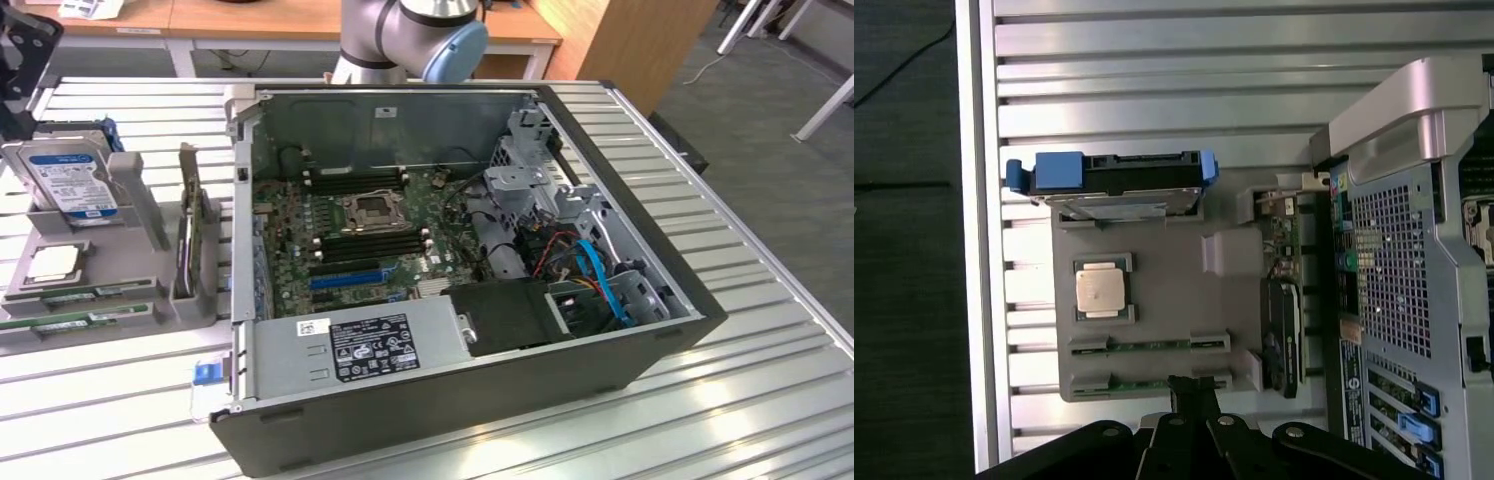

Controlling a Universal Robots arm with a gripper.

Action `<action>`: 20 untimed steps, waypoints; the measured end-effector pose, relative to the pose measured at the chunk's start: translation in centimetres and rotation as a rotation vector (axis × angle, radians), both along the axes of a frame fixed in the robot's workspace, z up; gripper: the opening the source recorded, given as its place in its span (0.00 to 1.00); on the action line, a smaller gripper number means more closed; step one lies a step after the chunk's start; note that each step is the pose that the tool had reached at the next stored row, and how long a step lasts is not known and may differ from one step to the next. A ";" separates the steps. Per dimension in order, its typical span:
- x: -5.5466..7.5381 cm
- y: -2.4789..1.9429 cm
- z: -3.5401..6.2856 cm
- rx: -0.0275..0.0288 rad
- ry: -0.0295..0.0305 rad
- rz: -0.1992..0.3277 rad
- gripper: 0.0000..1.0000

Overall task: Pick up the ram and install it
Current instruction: 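Reach for the ram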

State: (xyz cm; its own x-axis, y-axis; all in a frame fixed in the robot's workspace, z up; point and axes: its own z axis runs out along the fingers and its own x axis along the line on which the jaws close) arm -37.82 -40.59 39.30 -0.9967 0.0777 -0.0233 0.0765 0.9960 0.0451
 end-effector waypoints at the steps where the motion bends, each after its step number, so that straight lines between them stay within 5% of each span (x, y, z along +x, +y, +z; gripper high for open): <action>1: 0.0 -0.04 0.00 0.0000 0.0000 0.000 0.10; 20: 0.0 -1.05 0.00 0.0001 0.0000 0.000 0.10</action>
State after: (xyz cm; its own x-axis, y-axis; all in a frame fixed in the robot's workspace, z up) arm -37.82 -41.64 39.30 -0.9967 0.0777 -0.0233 0.0766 0.9960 0.0452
